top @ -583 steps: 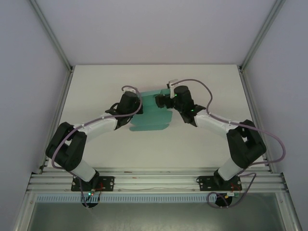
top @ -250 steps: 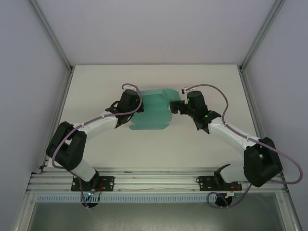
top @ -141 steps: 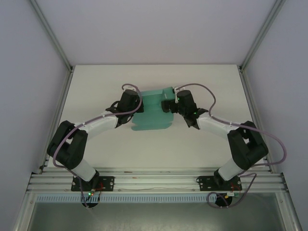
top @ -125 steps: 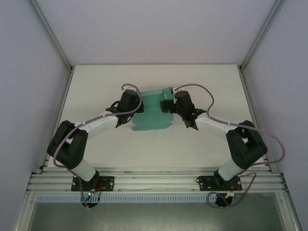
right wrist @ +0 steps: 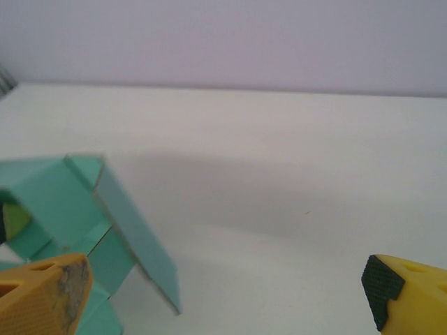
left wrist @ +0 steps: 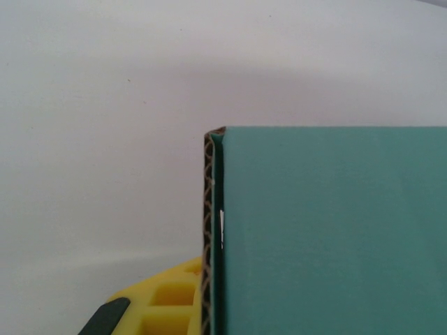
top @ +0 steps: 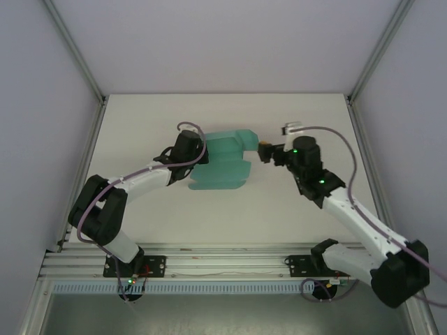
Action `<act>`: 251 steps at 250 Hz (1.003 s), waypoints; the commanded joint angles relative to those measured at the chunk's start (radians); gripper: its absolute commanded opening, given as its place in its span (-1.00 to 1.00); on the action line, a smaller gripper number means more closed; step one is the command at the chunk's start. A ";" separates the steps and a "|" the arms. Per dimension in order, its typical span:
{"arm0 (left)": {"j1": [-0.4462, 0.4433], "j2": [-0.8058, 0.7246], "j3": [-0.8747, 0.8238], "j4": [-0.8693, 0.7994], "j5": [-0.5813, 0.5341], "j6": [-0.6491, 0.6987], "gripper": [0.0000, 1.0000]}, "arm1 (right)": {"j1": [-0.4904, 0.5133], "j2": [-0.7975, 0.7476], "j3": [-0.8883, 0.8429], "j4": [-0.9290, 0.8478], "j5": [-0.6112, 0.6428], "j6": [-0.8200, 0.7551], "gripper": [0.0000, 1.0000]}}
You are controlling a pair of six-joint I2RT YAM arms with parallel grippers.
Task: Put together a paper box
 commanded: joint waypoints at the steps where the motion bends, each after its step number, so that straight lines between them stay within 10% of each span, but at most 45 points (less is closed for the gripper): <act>1: 0.010 -0.043 -0.010 -0.003 0.011 0.041 -1.00 | -0.131 -0.001 0.002 -0.078 -0.181 0.040 1.00; 134: 0.008 -0.040 0.003 0.012 0.064 0.088 -1.00 | -0.167 0.424 0.334 -0.380 -0.824 -0.377 0.03; 251: 0.002 -0.008 0.051 -0.041 0.032 0.074 -1.00 | 0.003 0.529 0.385 -0.233 -0.633 -0.300 -0.09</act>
